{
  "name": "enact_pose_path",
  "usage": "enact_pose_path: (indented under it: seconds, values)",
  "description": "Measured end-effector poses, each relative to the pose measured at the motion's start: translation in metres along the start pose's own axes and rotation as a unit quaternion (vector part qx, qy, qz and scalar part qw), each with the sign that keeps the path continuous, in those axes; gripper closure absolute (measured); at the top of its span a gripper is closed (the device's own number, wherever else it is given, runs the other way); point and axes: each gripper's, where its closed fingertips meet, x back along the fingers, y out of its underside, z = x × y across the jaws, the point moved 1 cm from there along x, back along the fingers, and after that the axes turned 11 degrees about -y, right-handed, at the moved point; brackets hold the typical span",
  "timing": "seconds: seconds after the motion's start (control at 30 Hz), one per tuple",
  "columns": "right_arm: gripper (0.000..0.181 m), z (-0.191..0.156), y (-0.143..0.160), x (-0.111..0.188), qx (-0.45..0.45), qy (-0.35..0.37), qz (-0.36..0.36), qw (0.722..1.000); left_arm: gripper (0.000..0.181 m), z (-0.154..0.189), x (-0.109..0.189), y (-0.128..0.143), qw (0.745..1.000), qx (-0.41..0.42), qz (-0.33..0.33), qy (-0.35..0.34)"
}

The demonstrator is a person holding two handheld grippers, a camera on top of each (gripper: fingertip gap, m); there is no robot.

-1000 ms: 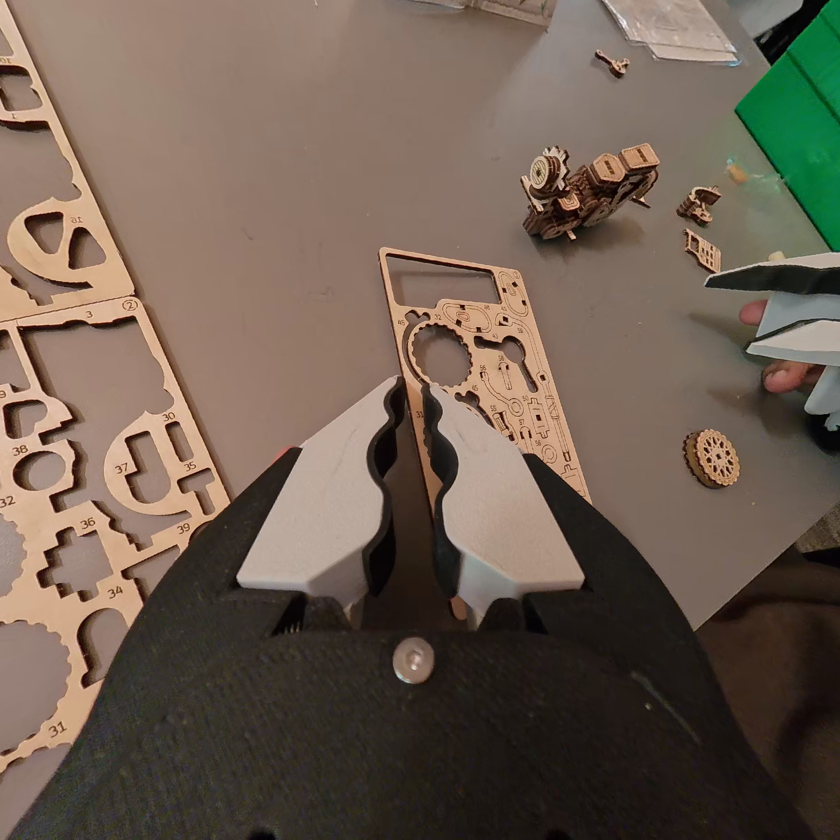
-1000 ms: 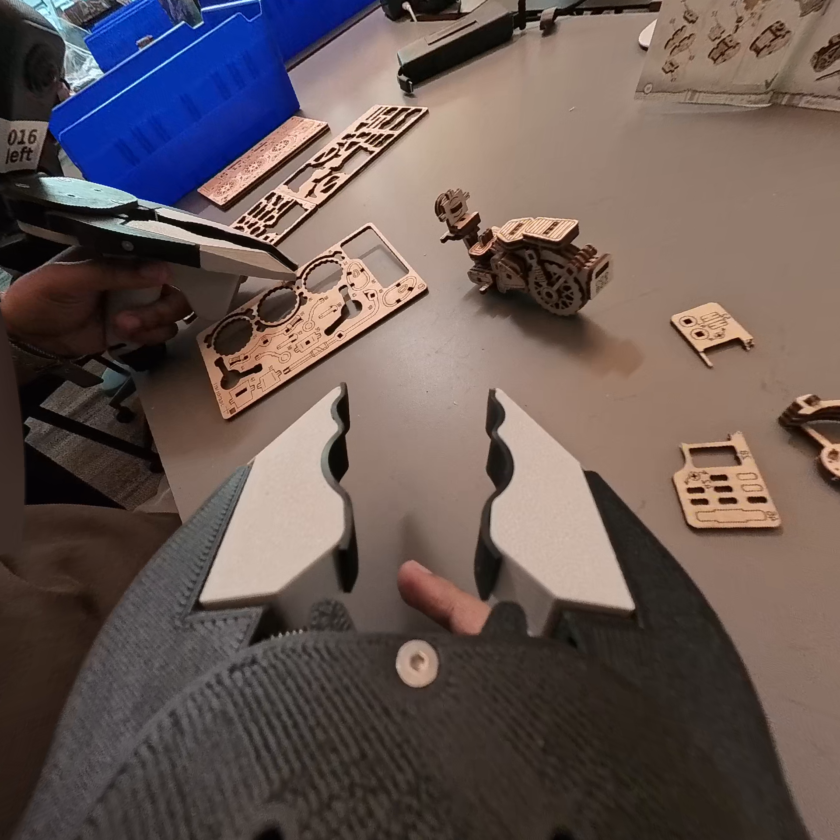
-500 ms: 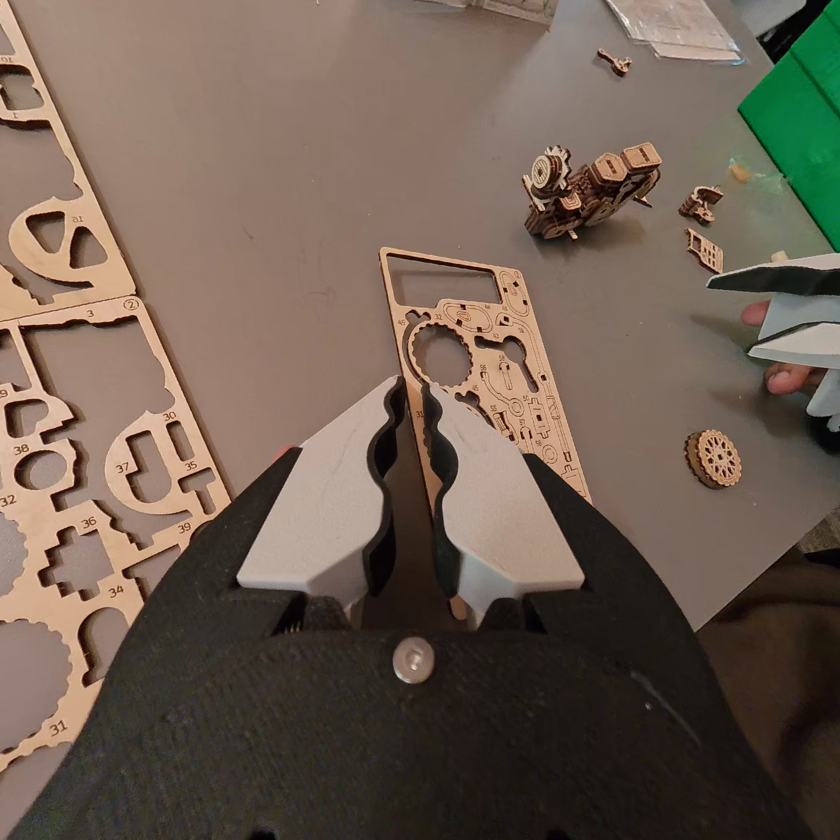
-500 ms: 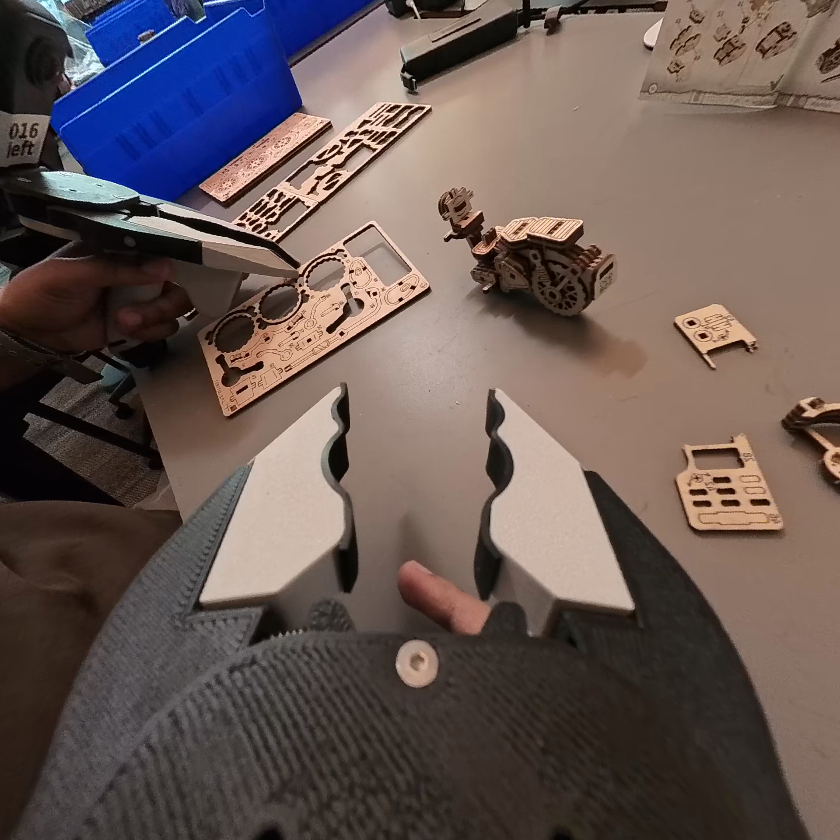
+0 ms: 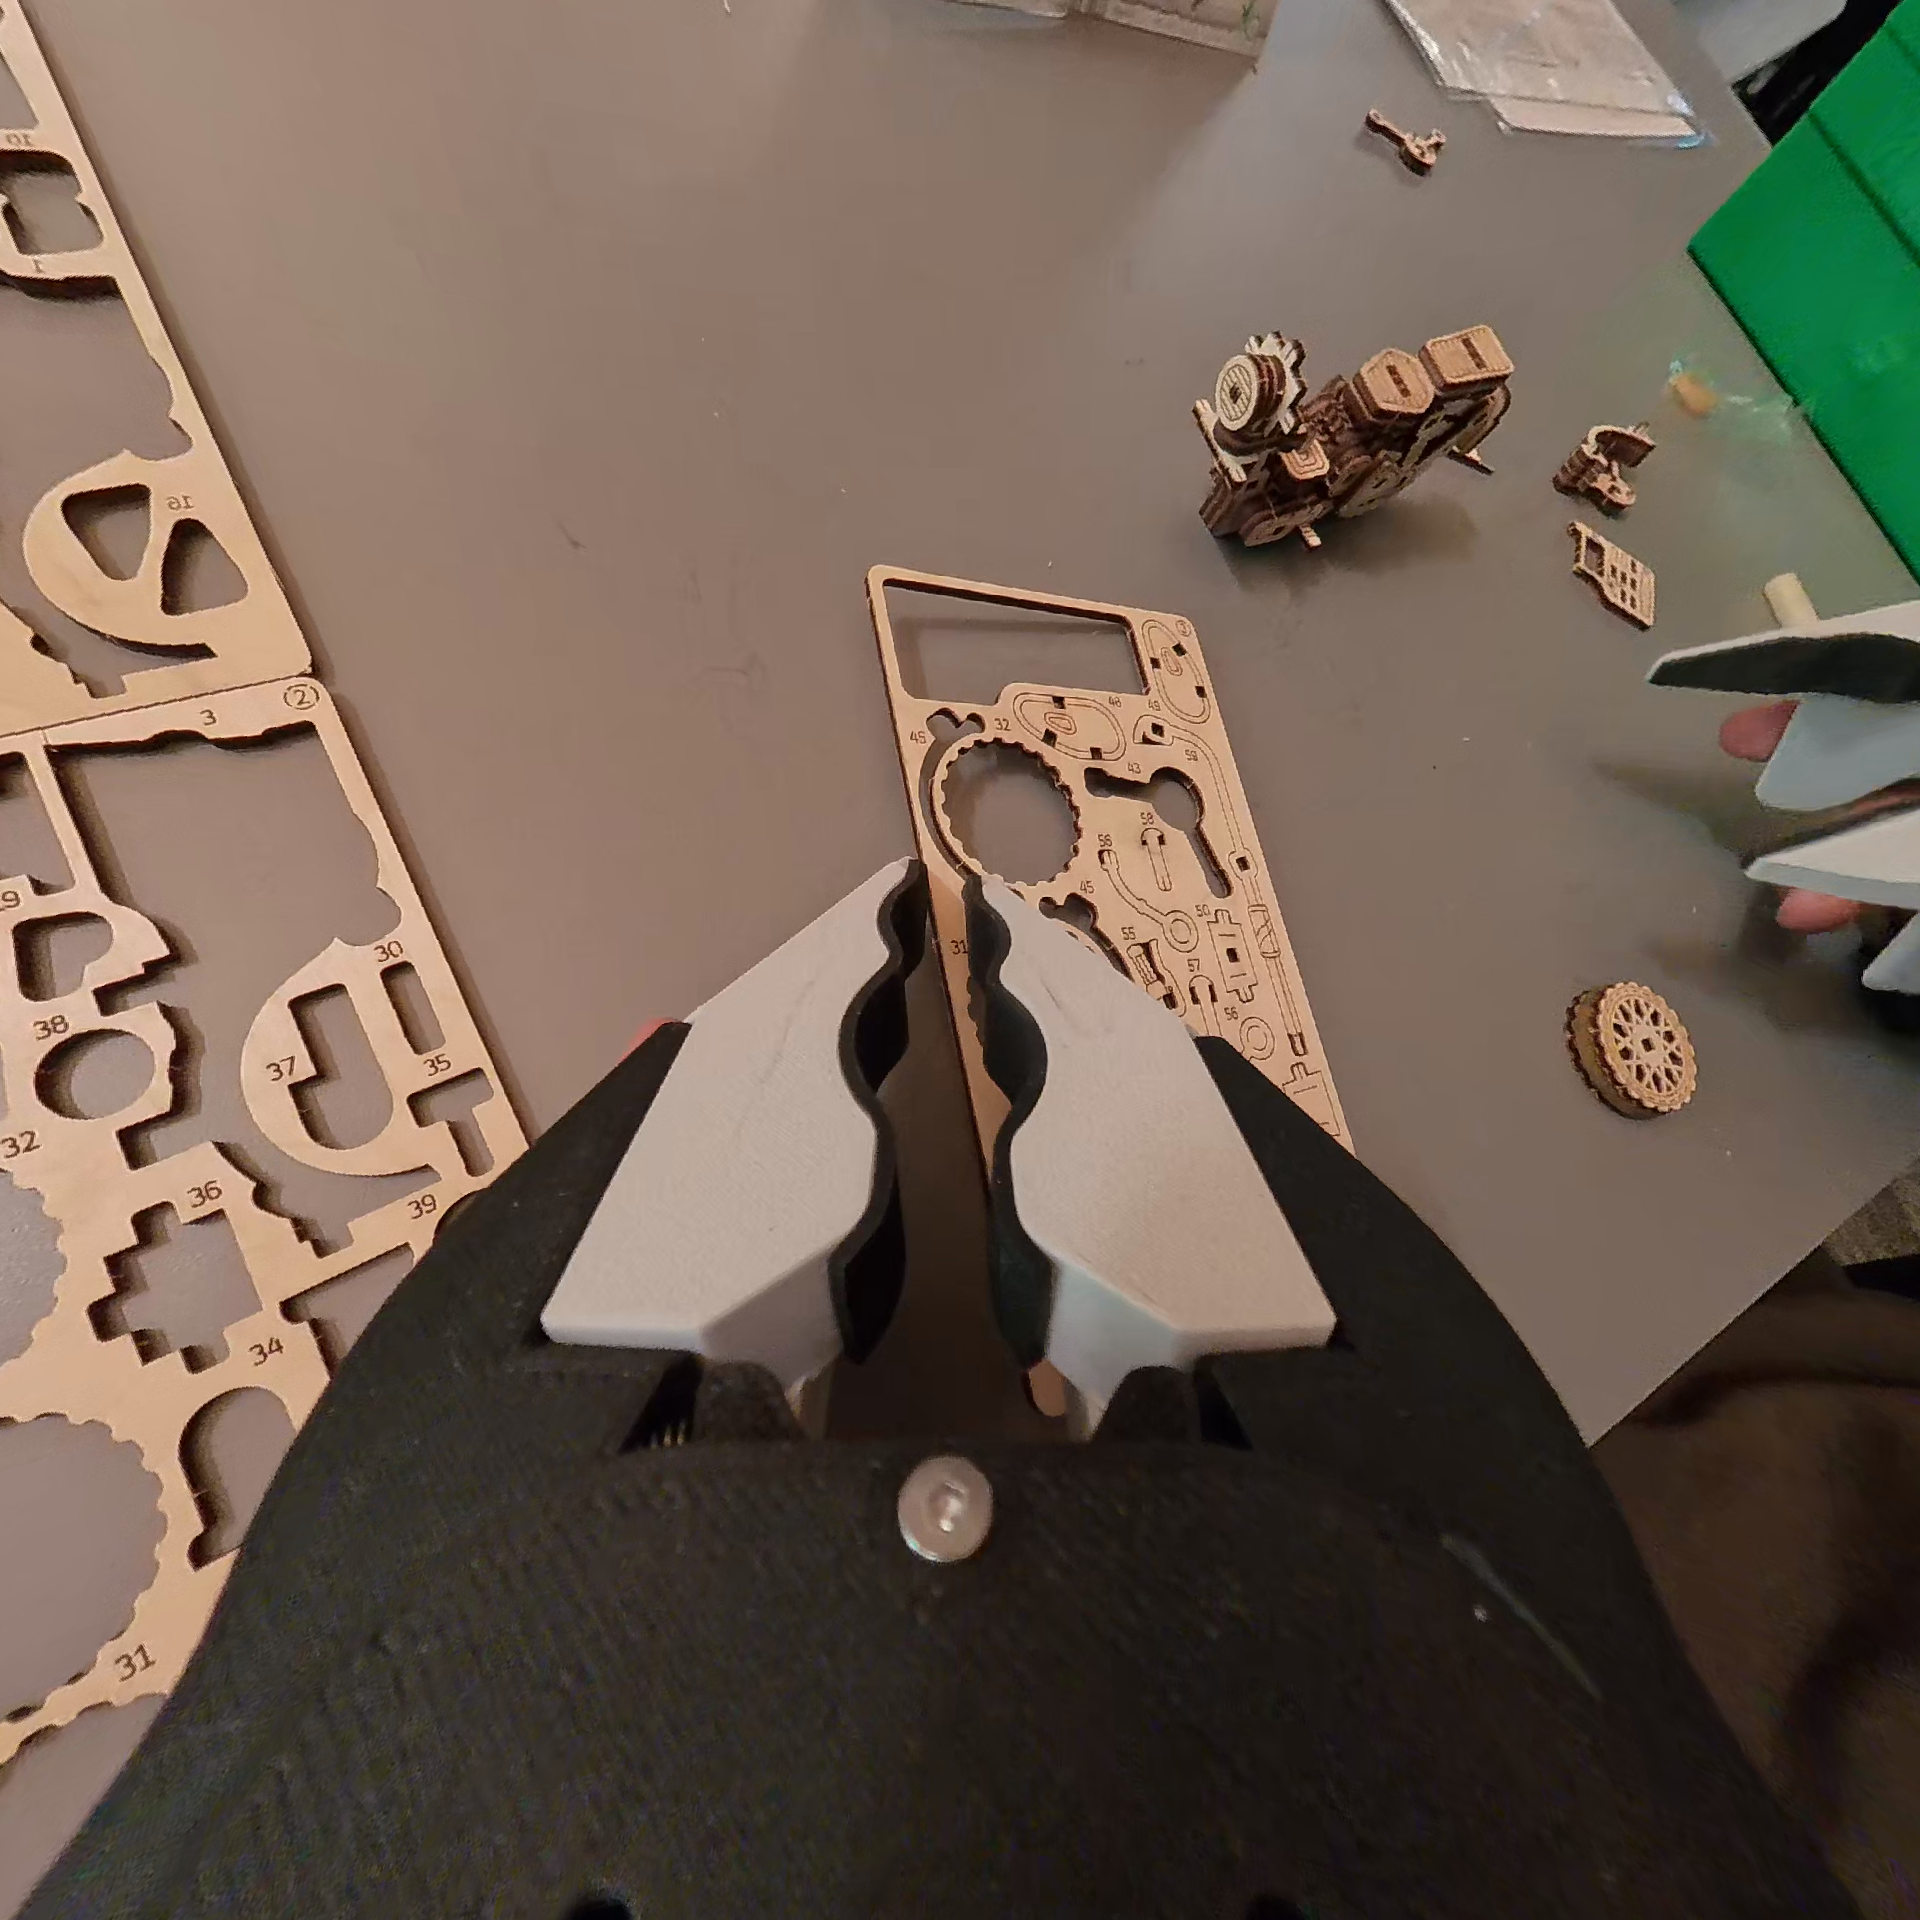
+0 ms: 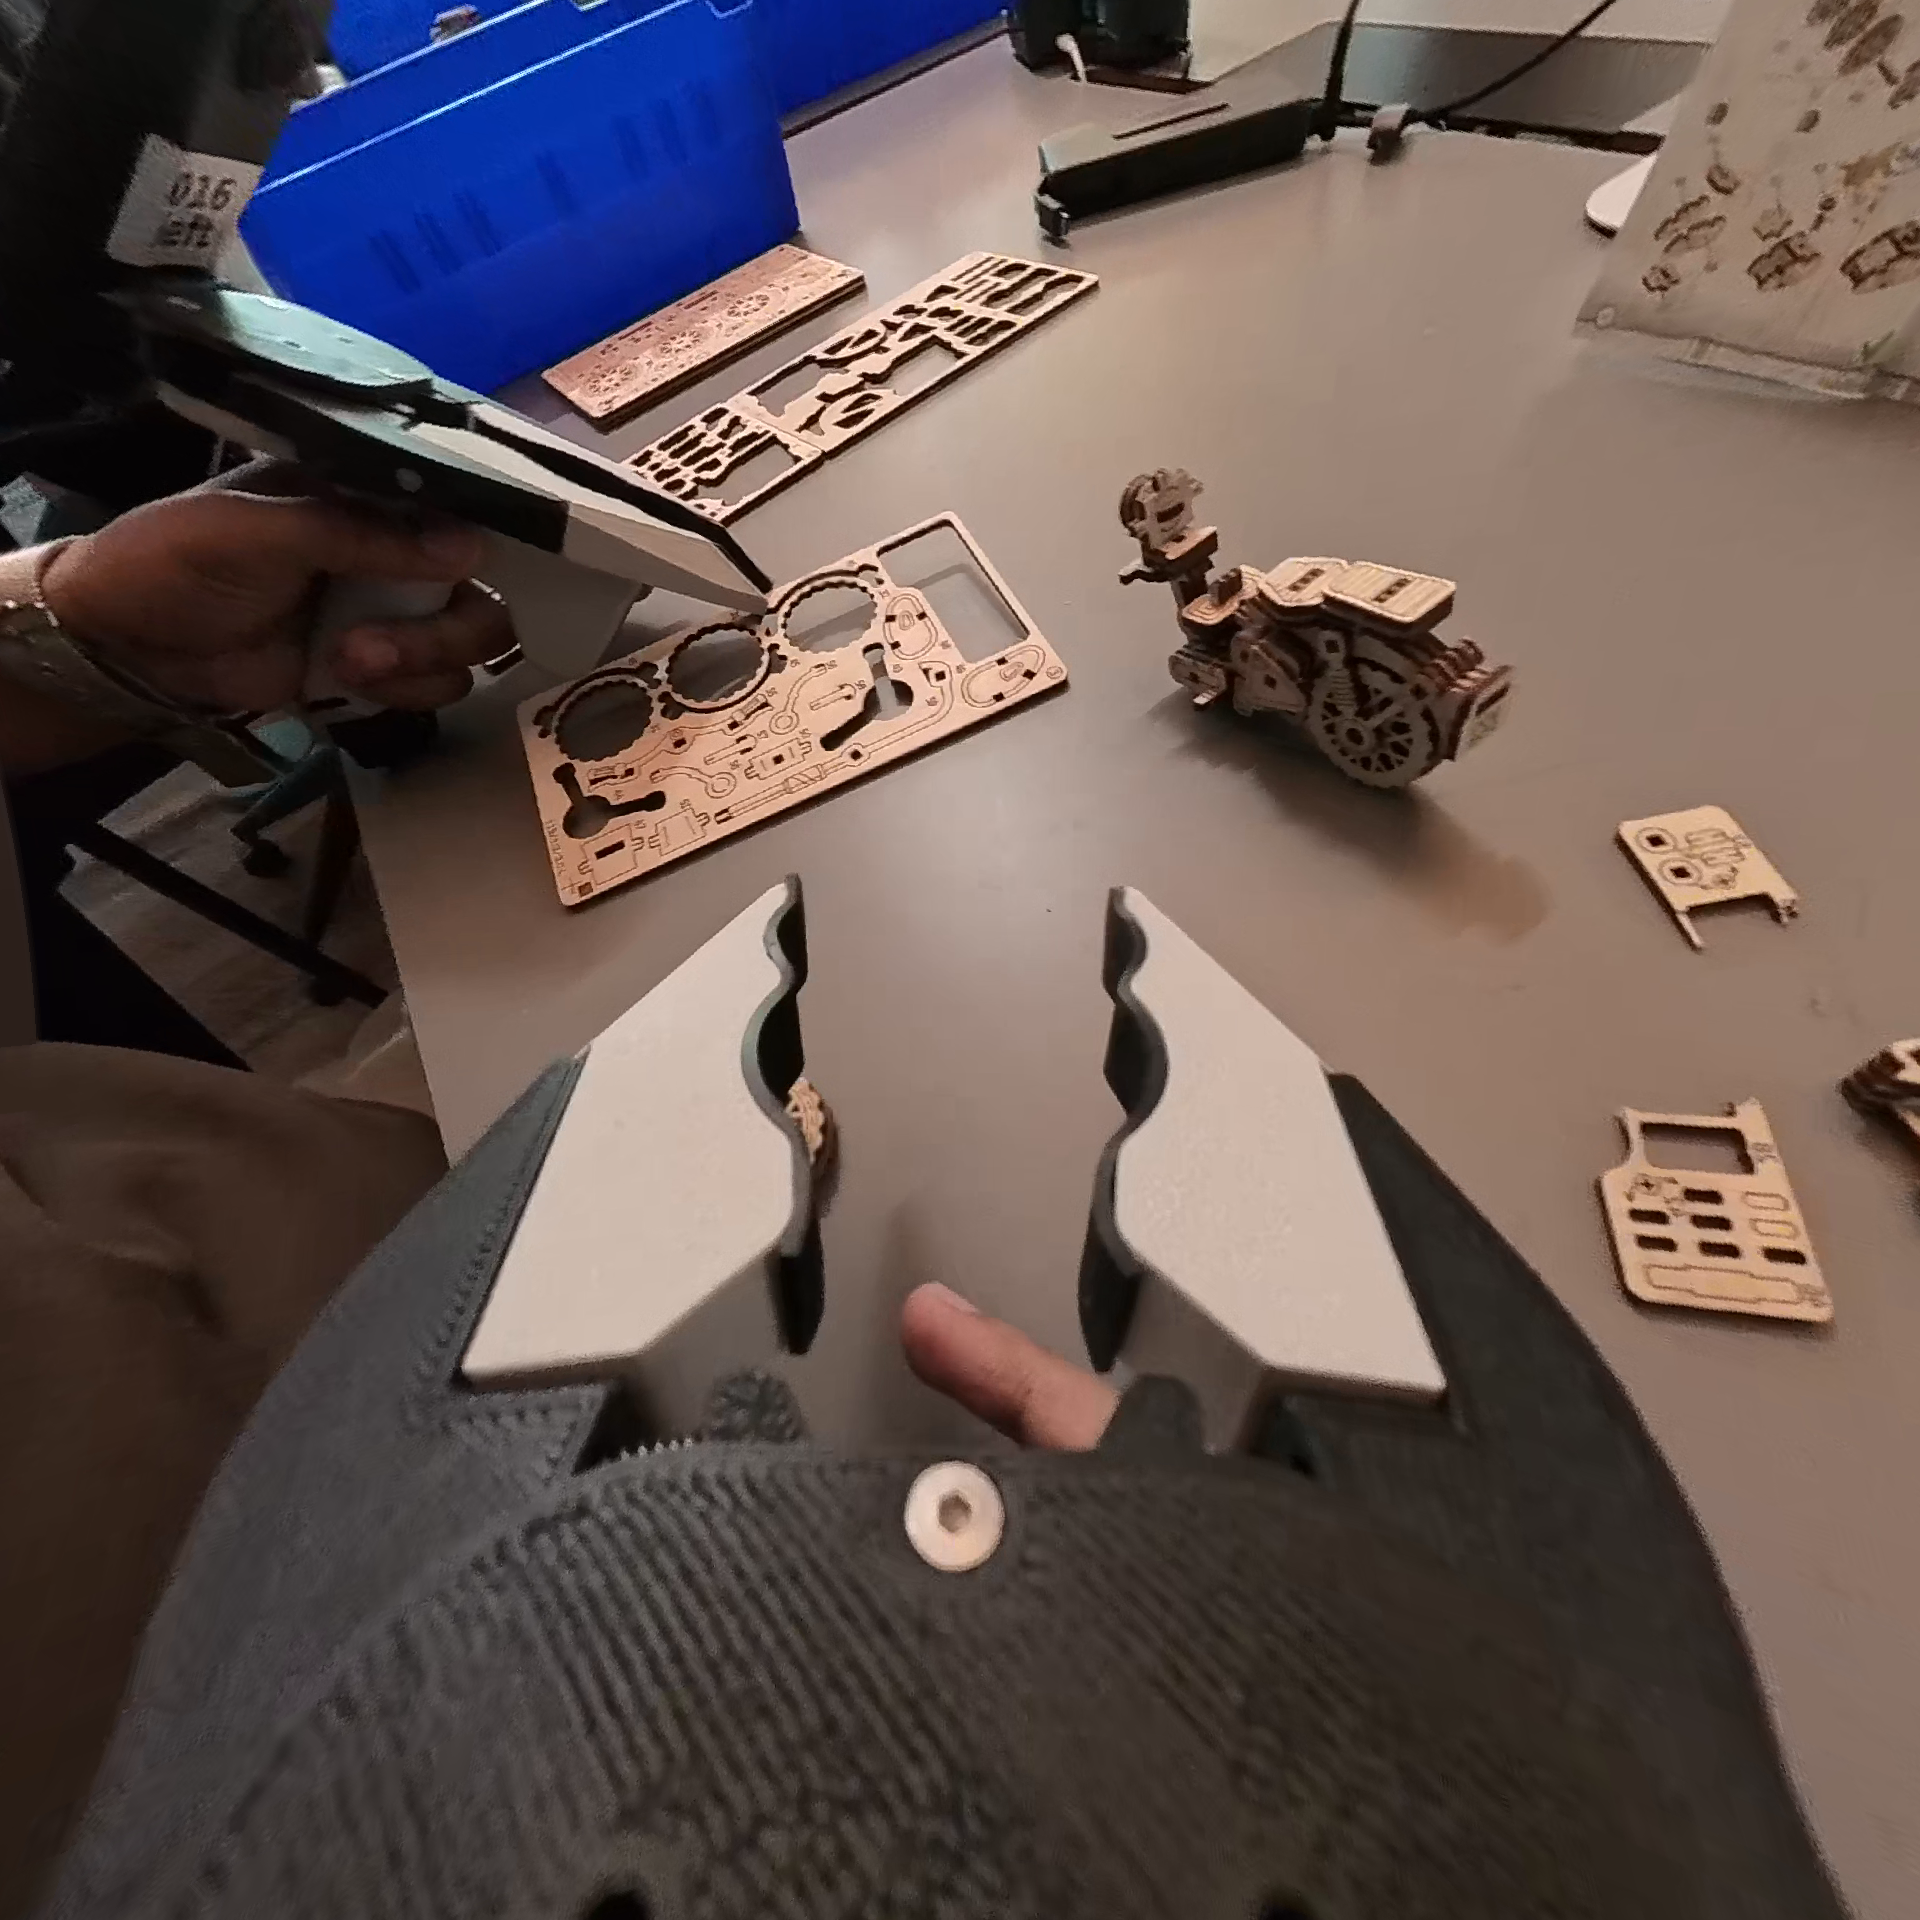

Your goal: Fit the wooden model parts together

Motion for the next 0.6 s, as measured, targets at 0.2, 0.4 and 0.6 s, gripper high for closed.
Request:
enact_pose_path:
  seconds: [0.2, 0.4, 0.6]
  values:
    - [0.128, -0.016, 0.000, -0.005, 0.047, -0.024, -0.010, 0.999, 0.175, 0.000, 0.000, 0.000, 1.000, 0.002, -0.001, 0.001]
    - [0.132, -0.024, 0.004, -0.009, 0.078, -0.031, -0.027, 0.996, 0.175, -0.001, 0.000, 0.000, 1.000, 0.004, -0.002, 0.002]
    - [0.133, -0.023, 0.004, -0.009, 0.074, -0.033, -0.025, 0.996, 0.178, -0.001, -0.001, 0.000, 1.000, 0.007, -0.003, 0.001]
